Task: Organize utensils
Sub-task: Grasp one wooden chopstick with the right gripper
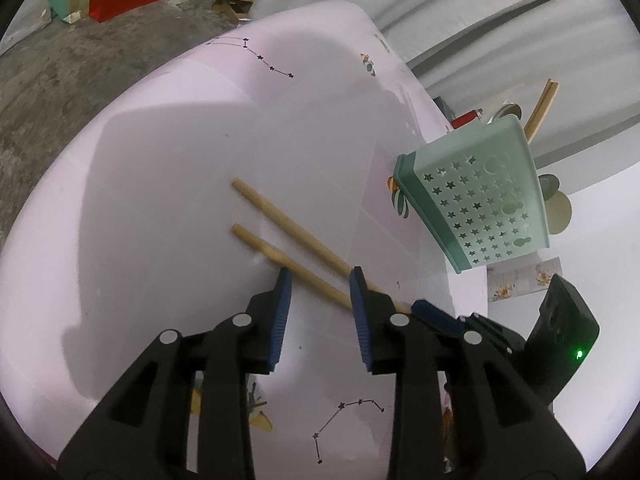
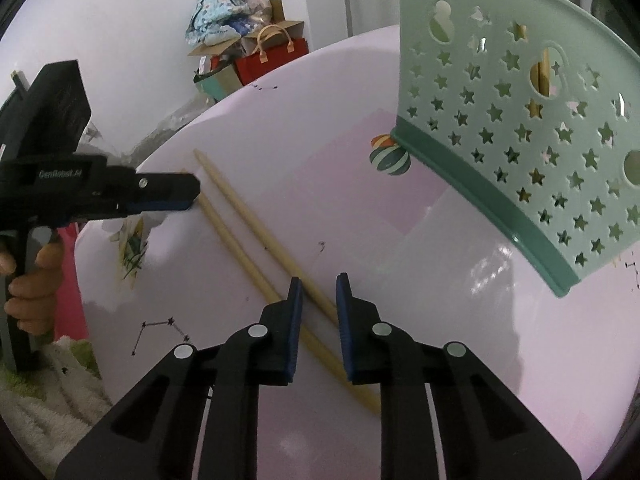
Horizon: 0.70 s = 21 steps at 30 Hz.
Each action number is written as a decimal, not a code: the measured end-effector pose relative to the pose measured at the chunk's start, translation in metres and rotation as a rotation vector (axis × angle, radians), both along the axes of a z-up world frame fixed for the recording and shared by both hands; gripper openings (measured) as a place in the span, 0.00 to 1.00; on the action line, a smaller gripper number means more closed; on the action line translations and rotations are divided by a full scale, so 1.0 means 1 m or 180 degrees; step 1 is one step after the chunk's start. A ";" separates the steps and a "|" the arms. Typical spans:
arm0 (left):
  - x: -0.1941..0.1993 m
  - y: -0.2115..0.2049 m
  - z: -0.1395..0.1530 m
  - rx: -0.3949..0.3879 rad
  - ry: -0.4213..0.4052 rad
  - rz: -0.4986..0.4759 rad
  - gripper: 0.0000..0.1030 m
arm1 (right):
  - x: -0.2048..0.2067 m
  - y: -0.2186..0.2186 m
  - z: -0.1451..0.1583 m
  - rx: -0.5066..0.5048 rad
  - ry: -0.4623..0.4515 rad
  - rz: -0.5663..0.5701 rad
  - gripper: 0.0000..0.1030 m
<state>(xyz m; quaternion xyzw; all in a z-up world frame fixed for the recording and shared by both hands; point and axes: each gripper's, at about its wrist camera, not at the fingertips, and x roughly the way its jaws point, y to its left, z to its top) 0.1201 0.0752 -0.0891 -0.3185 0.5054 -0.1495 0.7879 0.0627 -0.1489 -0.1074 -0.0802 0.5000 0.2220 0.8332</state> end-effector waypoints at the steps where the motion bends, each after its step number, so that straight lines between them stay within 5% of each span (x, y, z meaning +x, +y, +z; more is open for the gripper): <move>1: 0.000 -0.001 0.001 0.0010 0.0002 -0.0001 0.32 | -0.003 0.001 -0.001 -0.0023 -0.0016 -0.0006 0.16; 10: -0.004 -0.001 0.003 0.0089 -0.0049 -0.0042 0.35 | -0.002 -0.024 0.007 -0.0075 -0.0195 -0.0291 0.15; 15: -0.005 0.002 0.002 0.0044 -0.0048 -0.0015 0.35 | -0.014 -0.017 0.034 0.0182 -0.0411 0.0075 0.18; 21: -0.008 0.004 0.001 0.0007 -0.0057 -0.0001 0.35 | -0.009 0.018 0.017 0.0010 -0.0225 0.0465 0.24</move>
